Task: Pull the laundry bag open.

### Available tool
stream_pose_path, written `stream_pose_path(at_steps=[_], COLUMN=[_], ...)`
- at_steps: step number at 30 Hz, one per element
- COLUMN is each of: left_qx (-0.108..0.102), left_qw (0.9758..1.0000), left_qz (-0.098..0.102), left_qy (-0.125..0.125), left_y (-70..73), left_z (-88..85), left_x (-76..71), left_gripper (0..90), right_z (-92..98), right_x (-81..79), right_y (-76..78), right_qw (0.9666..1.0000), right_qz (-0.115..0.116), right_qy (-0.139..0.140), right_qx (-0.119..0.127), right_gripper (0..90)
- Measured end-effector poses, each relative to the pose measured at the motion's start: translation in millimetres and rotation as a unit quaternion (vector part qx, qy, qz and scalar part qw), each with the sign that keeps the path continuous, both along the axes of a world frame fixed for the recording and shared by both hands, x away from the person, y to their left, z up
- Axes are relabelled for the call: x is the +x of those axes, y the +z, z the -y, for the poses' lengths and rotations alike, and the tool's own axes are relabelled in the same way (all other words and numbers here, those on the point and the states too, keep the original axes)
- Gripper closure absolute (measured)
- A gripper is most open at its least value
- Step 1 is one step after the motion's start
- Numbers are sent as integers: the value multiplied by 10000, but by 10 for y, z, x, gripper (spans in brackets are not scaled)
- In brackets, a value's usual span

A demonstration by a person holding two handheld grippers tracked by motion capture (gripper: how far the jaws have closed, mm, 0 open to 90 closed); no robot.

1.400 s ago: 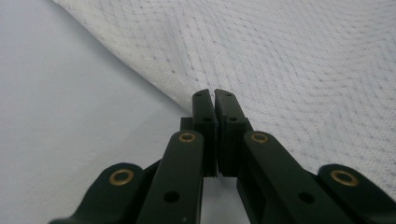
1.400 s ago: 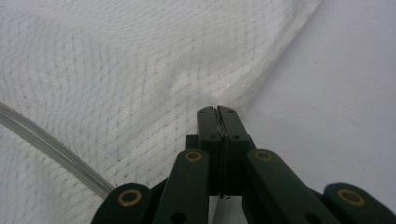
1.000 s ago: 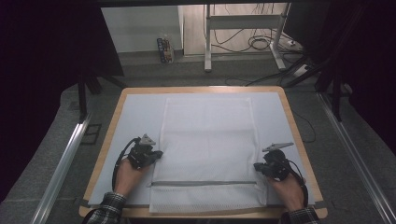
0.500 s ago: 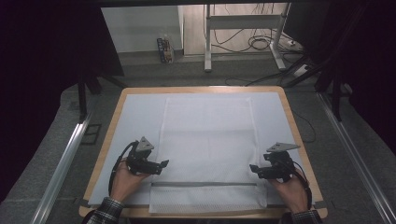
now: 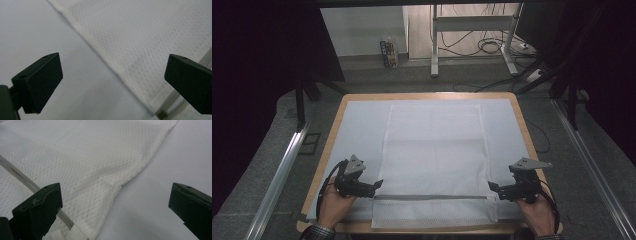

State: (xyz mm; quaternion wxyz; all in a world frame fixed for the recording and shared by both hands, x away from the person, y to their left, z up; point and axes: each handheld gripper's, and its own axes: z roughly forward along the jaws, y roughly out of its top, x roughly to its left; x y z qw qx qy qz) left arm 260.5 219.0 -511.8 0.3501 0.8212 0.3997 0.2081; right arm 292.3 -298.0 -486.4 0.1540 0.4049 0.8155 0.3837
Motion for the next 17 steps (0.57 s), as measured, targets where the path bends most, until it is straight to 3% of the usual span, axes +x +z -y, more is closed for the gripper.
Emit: stream_pose_path(at_steps=[3,8,12,17], left_qx=[159,96,-30,-49], left_qw=[9998,9995,9990,9990], left_qz=[28,-115,-256,-287], left_qy=[117,290,366,340], left_y=[-34,-143,-178,-195], left_z=[-83,-246,-323,-311], left_x=[-135,-321,-351,-324], left_gripper=[9,9,7,6], right_z=[72,132,177,156], right_x=[-18,-74,-64,-62], right_y=[-15,-85,-111,-119], right_qw=[9999,9993,9982,9988], right_qz=[-112,-307,-440,-405], right_qy=[-61,-131,-146,-106], right_qx=[80,144,370,239], right_gripper=[0,0,0,0])
